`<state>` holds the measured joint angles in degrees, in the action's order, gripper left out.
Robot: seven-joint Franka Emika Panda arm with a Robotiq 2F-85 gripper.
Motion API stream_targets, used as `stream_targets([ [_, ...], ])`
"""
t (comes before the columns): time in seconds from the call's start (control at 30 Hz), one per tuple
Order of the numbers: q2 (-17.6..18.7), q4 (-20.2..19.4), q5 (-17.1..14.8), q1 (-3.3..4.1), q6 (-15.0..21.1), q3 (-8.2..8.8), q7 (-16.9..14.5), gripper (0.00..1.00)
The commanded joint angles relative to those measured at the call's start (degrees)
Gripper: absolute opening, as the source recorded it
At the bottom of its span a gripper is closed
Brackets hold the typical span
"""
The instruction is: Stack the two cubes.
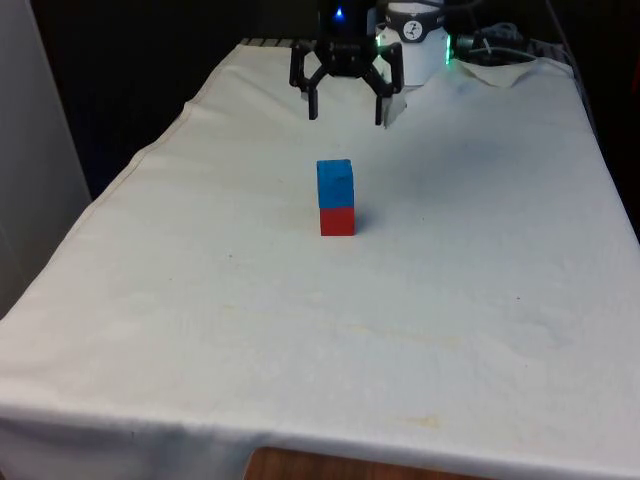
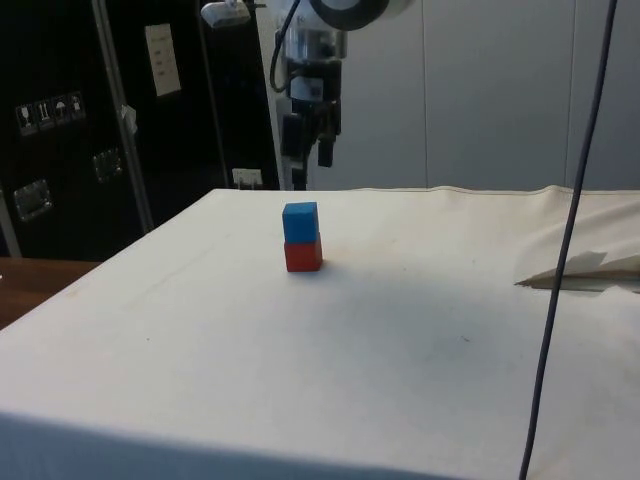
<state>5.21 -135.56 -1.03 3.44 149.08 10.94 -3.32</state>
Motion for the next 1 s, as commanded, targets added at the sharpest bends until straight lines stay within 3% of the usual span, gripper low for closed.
stream_targets([
  [0.0,-0.7,-0.9,0.9,0.17,0.8,0.11,1.1,1.0],
  [0.2,-2.9,-4.1,1.3,0.4,2.0,-0.17,2.1,1.0],
  [0.23,-2.9,-3.9,0.1,0.34,1.4,-0.34,1.0,1.0],
  [0.27,-3.6,-5.0,1.5,0.46,2.4,-0.29,2.4,1.0],
  [0.53,-6.4,-8.0,2.3,0.34,3.0,-1.09,2.9,1.0],
  [0.57,-6.5,-7.9,0.8,0.46,2.6,-1.26,1.6,1.0],
  [0.6,-7.2,-8.5,2.6,0.34,3.0,-1.32,2.9,1.0],
  [0.9,-10.5,-11.1,4.2,0.17,2.6,-2.64,3.1,1.0],
  [0.93,-10.2,-10.8,2.5,0.46,2.6,-2.46,1.7,1.0],
  [0.97,-10.9,-11.4,4.5,0.17,2.6,-2.81,3.2,1.0],
])
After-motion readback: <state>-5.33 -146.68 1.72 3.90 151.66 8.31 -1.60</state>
